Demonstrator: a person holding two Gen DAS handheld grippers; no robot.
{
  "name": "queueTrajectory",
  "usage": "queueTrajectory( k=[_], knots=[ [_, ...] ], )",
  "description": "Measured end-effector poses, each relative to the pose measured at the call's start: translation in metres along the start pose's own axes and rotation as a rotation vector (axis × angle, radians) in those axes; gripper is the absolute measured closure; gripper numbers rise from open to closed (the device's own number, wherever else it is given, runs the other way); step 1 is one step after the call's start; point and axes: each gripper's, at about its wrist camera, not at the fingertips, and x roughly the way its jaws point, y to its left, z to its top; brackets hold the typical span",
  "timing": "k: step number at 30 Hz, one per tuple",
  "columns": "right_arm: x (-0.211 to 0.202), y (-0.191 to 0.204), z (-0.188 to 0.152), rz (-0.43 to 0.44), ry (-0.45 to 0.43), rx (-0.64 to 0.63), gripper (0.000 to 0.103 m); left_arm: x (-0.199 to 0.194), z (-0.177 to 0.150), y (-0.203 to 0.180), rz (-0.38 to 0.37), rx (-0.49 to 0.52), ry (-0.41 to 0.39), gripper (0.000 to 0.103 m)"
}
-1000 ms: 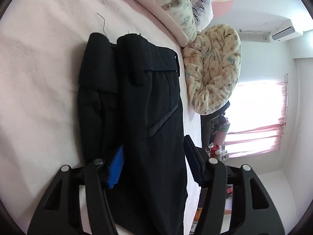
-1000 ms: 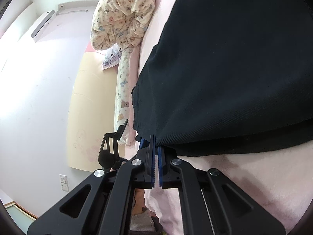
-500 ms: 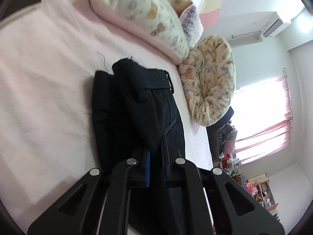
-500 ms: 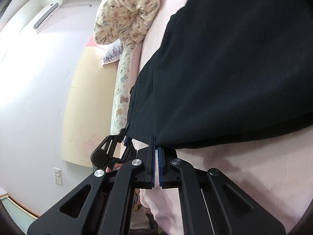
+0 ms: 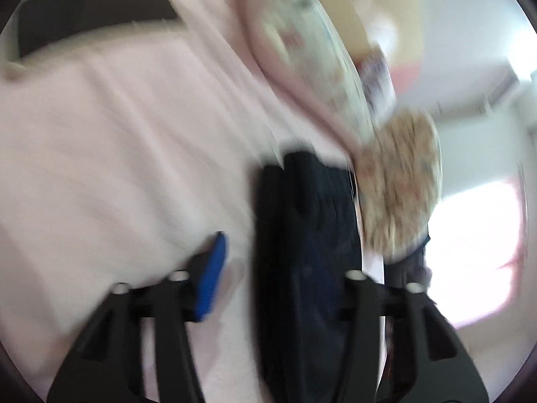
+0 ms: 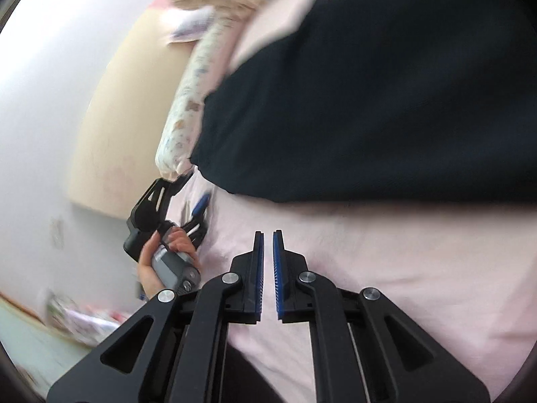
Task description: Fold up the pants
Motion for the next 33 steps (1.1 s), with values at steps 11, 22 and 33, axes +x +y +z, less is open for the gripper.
queueTrajectory(
  k=[11,22,33],
  knots=[
    [0.0,0.027,0.143,-0.612,-0.052,-0.731,0.055,0.018,-0.045,-0.078,-0.212,0.371,0.218,0.008],
    [0.055,-0.006,0.177,-0.684,0.178,-0.77,0.075,0.042,-0.085,-0.103,-0.119,0.627,0.276,0.008],
    [0.038,-0.044,0.202,-0.664,0.02,-0.466,0.1,0.064,-0.092,-0.096,-0.043,0.66,0.285,0.008]
  ],
)
